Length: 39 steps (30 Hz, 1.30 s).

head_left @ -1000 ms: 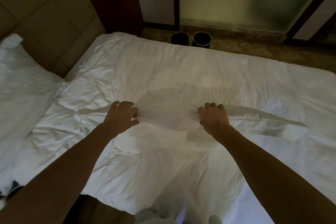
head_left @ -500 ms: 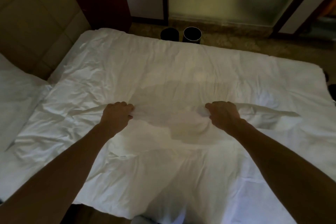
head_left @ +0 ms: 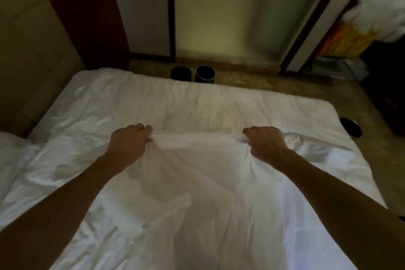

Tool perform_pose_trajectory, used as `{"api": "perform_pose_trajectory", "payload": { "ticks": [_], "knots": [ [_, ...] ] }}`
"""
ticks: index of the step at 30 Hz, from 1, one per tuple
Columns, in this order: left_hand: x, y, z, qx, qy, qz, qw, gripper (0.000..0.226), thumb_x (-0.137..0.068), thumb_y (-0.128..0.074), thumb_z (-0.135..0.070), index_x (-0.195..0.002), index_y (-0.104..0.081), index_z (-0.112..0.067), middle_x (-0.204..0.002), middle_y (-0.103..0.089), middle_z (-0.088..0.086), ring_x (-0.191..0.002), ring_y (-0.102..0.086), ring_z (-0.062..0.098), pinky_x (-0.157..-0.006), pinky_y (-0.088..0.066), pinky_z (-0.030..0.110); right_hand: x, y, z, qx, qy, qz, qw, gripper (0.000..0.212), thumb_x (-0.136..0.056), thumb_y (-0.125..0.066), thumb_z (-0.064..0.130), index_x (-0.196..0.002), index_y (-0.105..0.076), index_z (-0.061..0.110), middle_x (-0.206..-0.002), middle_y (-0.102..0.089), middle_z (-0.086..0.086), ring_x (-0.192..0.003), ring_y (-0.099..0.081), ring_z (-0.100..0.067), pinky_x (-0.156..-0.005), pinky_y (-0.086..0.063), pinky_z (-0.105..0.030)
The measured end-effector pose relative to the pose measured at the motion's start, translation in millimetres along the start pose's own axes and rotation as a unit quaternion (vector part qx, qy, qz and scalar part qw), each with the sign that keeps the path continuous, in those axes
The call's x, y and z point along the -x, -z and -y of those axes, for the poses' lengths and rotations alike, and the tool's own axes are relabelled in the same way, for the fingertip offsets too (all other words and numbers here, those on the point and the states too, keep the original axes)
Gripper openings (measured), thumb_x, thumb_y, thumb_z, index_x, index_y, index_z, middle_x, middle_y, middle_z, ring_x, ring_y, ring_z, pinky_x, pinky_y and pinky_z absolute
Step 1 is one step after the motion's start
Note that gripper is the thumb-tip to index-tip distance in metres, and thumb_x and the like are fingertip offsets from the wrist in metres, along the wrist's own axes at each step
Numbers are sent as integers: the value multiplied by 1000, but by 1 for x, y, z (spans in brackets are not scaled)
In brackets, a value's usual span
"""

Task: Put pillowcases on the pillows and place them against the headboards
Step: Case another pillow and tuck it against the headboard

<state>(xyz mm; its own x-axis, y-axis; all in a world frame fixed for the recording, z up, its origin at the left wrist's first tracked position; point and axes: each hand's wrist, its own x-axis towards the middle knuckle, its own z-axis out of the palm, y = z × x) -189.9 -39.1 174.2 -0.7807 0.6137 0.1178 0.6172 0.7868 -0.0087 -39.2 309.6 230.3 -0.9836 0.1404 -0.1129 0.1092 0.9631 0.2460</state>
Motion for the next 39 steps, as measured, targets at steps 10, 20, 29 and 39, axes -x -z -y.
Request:
{"api": "perform_pose_trajectory", "payload": {
  "ticks": [10,20,29,39],
  "knots": [
    [61,66,109,2,108,-15,994,22,-92,-61,-38,-108,-59,-23,-93,-66,0,-86,-66,25,-66,-53,38,-60,73,93,-11,57,-49,997,24,-85,-62,21,-108,-56,25,-90,-65,4,-80,-66,-21,-60,-39,-29],
    [139,84,162,-23,289,-8,957,32,-91,-64,-36,-119,-63,-20,-104,-69,5,-94,-68,29,-69,-51,37,-158,107,198,-25,212,-73,974,29,-91,-58,24,-120,-56,28,-108,-67,-1,-95,-66,-25,-68,-44,-32],
    [113,37,199,-41,435,137,889,35,-95,-52,-46,-127,-53,-32,-123,-63,-6,-112,-62,22,-85,-51,37,-304,69,277,-7,325,-35,945,25,-95,-56,28,-120,-58,26,-108,-66,-1,-93,-65,-21,-71,-44,-29],
    [65,-15,229,-9,469,215,856,37,-96,-56,-36,-131,-51,-26,-124,-60,-1,-119,-56,22,-89,-47,36,-415,22,271,-112,364,226,896,54,-88,-65,33,-138,-47,22,-132,-57,-5,-116,-58,-27,-96,-48,-39]
  ]
}}
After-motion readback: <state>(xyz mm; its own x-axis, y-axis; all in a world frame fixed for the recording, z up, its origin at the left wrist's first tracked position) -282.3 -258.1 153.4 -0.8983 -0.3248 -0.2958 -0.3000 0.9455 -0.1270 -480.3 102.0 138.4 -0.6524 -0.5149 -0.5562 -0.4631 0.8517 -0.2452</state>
